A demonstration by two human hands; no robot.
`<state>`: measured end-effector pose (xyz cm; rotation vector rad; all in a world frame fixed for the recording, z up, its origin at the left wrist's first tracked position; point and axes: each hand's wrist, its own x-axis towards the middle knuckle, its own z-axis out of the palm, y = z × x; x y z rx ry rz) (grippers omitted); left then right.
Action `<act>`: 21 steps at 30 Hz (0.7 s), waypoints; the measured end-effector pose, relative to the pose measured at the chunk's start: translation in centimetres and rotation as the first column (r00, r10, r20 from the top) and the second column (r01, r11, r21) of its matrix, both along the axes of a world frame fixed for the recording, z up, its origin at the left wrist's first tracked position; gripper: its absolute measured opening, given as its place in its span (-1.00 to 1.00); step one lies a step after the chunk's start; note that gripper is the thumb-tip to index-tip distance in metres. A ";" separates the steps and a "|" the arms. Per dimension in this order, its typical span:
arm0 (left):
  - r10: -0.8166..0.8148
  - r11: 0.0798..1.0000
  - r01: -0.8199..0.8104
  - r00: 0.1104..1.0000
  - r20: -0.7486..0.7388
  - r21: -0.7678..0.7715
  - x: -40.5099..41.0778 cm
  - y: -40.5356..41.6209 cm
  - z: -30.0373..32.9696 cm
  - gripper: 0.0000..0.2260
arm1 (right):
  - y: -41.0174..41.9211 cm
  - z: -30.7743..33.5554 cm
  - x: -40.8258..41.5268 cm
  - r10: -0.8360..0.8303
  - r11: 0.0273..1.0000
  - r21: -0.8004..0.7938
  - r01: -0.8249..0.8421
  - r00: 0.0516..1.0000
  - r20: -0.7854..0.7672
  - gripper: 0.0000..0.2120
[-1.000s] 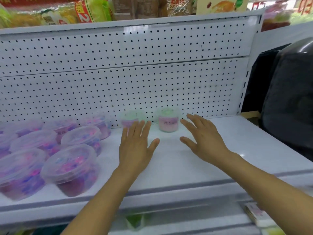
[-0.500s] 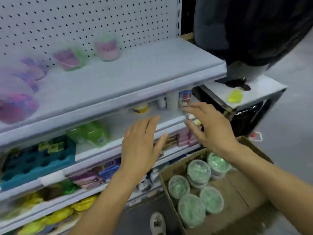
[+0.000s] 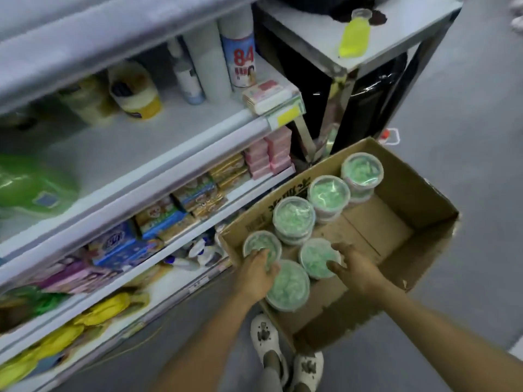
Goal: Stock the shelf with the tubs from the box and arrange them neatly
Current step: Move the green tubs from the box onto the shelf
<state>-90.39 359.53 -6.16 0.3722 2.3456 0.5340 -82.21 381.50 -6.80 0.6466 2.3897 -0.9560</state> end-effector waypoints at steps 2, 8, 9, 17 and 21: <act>-0.044 0.996 0.046 0.999 0.027 -0.073 -0.5 0.6 -2.8 -0.56 | 0.4 -2.9 0.2 -0.136 0.989 -0.040 0.141 0.985 0.110 -0.49; -0.142 0.974 0.165 0.979 0.147 -0.158 -2.7 1.0 -8.1 -0.66 | 0.4 -8.9 -1.0 -0.520 0.789 -0.145 0.597 0.775 0.360 -0.44; -0.146 0.974 0.173 0.973 0.181 -0.146 -3.2 0.9 -8.4 -0.68 | 0.3 -9.7 -1.1 -0.562 0.731 -0.177 0.659 0.729 0.391 -0.45; -0.104 0.991 0.122 0.955 0.277 -0.048 -4.0 0.7 -7.8 -0.63 | 0.1 -10.4 -1.7 -0.722 0.556 -0.241 0.795 0.606 0.334 -0.65; 0.055 0.993 -0.082 0.954 0.295 0.082 -2.7 0.4 -6.7 -0.61 | 0.9 -7.2 -1.8 -0.665 0.633 -0.252 0.732 0.681 0.306 -0.61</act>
